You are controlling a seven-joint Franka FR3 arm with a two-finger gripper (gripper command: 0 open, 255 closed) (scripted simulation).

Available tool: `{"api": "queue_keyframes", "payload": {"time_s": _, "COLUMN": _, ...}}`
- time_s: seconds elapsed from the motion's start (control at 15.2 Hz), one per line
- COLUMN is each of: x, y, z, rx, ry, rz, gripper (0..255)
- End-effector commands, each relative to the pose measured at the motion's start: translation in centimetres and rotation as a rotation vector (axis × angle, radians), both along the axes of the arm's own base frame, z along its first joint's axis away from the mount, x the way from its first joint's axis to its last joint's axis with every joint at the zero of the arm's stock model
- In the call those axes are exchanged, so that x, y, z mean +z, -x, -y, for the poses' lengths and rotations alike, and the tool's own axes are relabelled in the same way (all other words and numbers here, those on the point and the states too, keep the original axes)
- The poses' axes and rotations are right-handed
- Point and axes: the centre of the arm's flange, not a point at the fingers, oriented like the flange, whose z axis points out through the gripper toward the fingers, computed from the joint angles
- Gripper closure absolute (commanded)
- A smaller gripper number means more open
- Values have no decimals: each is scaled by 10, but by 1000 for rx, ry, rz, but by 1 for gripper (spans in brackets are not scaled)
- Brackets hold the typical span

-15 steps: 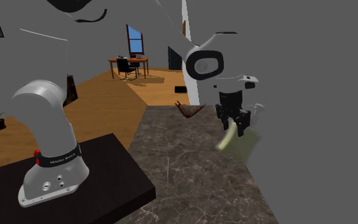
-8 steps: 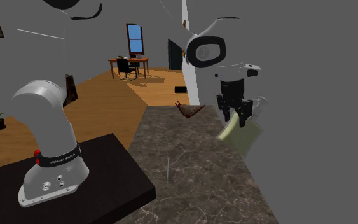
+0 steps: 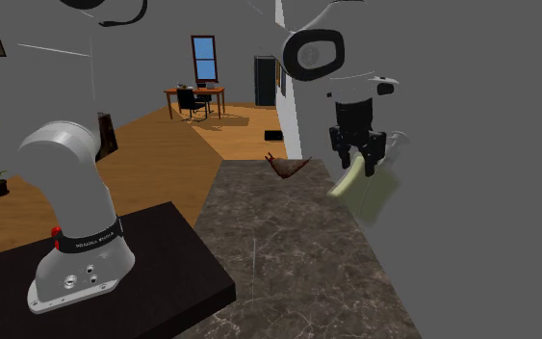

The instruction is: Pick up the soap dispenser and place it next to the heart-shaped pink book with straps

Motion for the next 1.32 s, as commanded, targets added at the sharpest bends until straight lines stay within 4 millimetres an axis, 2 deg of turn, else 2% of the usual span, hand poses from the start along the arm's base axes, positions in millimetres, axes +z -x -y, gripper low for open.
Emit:
{"api": "queue_keyframes", "payload": {"time_s": 0.0, "x": 10, "y": 0, "z": 0, "rx": 0, "ry": 0, "rz": 0, "gripper": 255}}
{"api": "queue_keyframes", "payload": {"time_s": 0.92, "x": 84, "y": 0, "z": 0, "rx": 0, "ry": 0, "rz": 0, "gripper": 255}}
{"api": "queue_keyframes", "payload": {"time_s": 0.99, "x": 85, "y": 0, "z": 0, "rx": 0, "ry": 0, "rz": 0, "gripper": 255}}
{"api": "queue_keyframes", "payload": {"time_s": 1.25, "x": 75, "y": -10, "z": -51, "rx": 0, "ry": 0, "rz": 0, "gripper": 255}}
